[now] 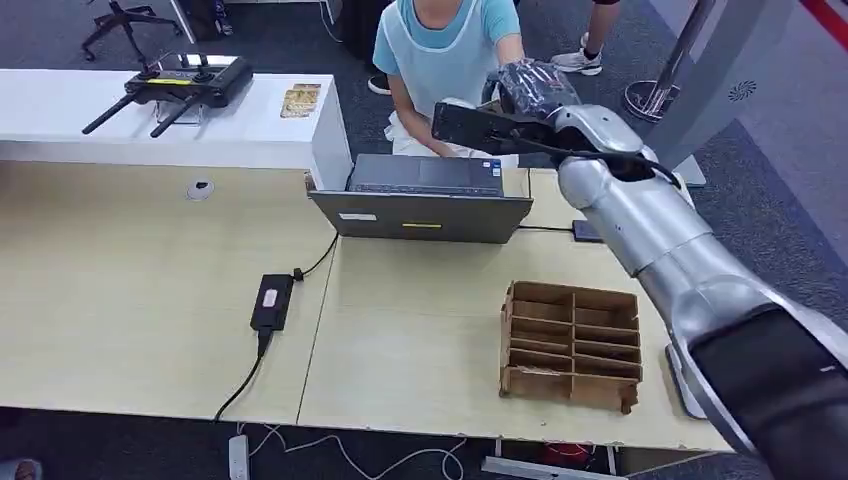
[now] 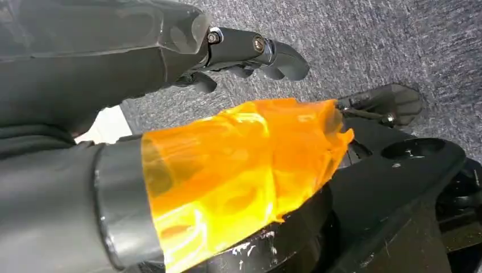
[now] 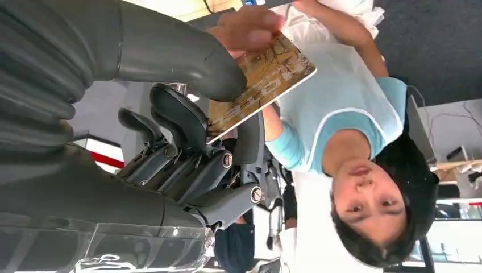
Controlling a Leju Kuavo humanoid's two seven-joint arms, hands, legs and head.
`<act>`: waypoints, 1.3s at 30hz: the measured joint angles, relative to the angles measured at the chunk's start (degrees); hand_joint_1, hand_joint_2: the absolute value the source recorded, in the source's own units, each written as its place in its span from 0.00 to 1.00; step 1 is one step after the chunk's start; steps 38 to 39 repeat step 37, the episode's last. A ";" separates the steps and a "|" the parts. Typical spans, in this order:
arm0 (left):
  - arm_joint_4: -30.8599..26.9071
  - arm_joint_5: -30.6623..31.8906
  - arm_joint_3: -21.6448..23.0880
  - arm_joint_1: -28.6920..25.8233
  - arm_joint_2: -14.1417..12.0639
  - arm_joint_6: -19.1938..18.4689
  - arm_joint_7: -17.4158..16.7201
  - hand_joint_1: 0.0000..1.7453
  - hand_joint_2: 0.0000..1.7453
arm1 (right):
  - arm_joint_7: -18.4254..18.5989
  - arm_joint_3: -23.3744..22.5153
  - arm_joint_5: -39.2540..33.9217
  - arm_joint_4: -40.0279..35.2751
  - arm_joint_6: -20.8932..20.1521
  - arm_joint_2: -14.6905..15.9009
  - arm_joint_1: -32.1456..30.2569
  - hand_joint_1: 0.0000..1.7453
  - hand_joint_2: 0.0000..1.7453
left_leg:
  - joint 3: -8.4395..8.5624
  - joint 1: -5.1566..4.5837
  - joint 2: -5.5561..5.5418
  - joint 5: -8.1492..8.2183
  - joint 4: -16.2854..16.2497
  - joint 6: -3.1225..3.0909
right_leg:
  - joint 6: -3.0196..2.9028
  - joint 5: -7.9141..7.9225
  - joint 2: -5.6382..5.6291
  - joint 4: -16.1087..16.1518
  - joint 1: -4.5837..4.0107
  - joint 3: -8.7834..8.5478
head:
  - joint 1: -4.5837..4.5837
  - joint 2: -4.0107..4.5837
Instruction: Pass the card to the sensor for recognition and then transmit it.
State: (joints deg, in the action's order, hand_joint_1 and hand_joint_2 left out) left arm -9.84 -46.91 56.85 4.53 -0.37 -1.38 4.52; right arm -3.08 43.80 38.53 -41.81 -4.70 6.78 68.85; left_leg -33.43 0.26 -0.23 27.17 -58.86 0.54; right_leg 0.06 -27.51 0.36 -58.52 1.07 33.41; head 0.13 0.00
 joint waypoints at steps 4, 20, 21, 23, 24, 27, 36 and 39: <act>0.00 0.09 0.18 0.00 0.00 0.00 -0.02 0.00 0.00 | 0.00 0.46 0.24 1.14 0.31 -0.26 0.10 0.77 1.00 | 0.00 0.00 0.00 0.00 0.00 0.00 | 0.00 0.00 0.00 0.01 0.00 0.00 | 0.00 -0.02; 0.00 0.59 0.50 -0.06 0.00 0.00 -0.11 0.00 0.00 | 0.50 0.61 0.42 3.84 2.03 -0.41 0.10 0.00 1.00 | 0.01 0.00 0.01 0.00 -0.01 0.00 | 0.00 0.00 -0.01 0.01 0.00 0.01 | 0.00 -0.02; 0.00 0.61 0.52 -0.07 -0.02 0.00 -0.11 0.00 0.00 | 0.63 0.53 0.42 3.84 2.34 -0.41 0.11 0.00 1.00 | 0.01 0.00 0.01 0.00 -0.01 0.00 | 0.00 0.00 -0.01 0.01 0.00 0.01 | 0.00 -0.02; 0.00 0.63 0.63 -0.08 -0.02 0.00 -0.11 0.00 0.00 | 0.74 0.35 0.61 3.78 3.26 -0.35 0.11 0.00 1.00 | 0.01 0.00 0.01 0.00 -0.01 0.00 | 0.00 0.00 -0.01 0.01 0.00 0.01 | 0.00 0.00; 0.00 0.68 0.66 -0.10 -0.02 0.00 -0.11 0.00 0.00 | 1.05 0.20 1.12 3.69 4.13 -0.24 0.11 0.00 1.00 | 0.01 0.00 0.01 0.00 -0.01 0.00 | 0.00 0.00 -0.01 0.01 0.00 0.01 | 0.00 0.00; 0.00 0.72 0.72 -0.12 -0.02 0.00 -0.11 0.00 0.00 | 2.76 -0.29 3.68 2.49 8.73 0.40 -0.06 0.00 1.00 | 0.01 0.00 0.01 0.00 -0.02 0.00 | 0.00 0.00 -0.01 0.02 0.00 0.02 | 0.00 0.00; 0.00 0.00 0.72 -0.61 0.04 0.52 0.72 0.00 0.00 | 6.52 -9.21 5.93 -10.74 22.73 3.98 -8.77 0.00 1.00 | 0.00 0.00 0.00 0.02 -0.02 -0.02 | 0.00 0.00 0.00 0.08 0.00 0.01 | 0.00 -0.02; 0.00 -0.26 0.72 -0.76 0.07 0.52 0.94 0.00 0.00 | 5.59 -10.63 4.61 -12.91 22.88 4.44 -10.44 0.00 1.00 | 0.00 -0.01 -0.01 0.02 -0.02 -0.02 | 0.00 0.00 0.01 0.08 0.00 0.01 | 0.02 -0.02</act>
